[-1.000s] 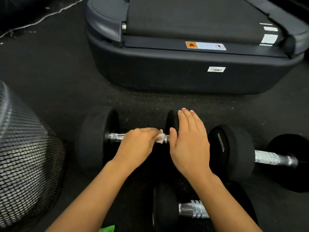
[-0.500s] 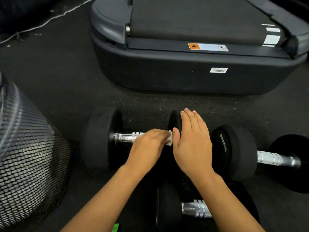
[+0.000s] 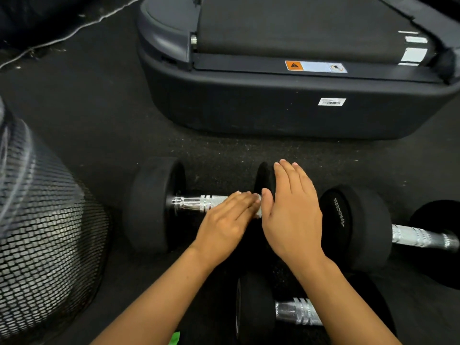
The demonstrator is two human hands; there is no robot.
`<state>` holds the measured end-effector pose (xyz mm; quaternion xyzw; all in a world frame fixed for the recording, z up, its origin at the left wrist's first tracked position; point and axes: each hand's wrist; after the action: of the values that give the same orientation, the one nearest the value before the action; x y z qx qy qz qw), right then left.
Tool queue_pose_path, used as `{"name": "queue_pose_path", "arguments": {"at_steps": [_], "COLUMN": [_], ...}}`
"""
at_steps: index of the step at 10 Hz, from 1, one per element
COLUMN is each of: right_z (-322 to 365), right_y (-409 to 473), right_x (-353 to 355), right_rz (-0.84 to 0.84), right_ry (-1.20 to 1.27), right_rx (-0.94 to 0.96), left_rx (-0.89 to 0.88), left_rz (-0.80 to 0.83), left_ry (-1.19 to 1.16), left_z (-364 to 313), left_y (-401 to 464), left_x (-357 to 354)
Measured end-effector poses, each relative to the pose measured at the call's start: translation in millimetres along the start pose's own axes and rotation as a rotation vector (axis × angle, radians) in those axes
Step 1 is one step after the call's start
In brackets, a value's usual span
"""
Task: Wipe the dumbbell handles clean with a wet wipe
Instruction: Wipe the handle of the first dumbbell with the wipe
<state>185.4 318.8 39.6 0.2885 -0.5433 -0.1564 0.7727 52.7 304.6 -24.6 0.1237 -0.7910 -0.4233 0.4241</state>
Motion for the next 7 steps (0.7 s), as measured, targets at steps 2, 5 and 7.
{"name": "queue_pose_path", "arguments": {"at_steps": [2,5,7], "right_z": [-1,0,-1], "right_y": [1,0,1], "right_x": [1,2,1], "right_rz": [0.011,0.023,0.021], "right_ry": [0.005,-0.002,-0.004], "right_rx": [-0.001,0.003,0.003], "left_rx": [0.218,0.338,0.289], "left_rz": [0.214,0.309,0.115], "left_ry": [0.102,0.183,0.097], "left_z": [4,-4,-7], "left_y": [28,40,15], "left_x": [9,10,15]}}
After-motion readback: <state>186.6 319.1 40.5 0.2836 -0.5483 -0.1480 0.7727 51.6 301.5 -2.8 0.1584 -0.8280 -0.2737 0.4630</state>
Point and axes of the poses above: each hand's wrist, its own y-axis towards the middle knuckle, its own x-axis out of the back of the hand, z = x × y, and after that the axes turned 14 degrees about -z, right-handed
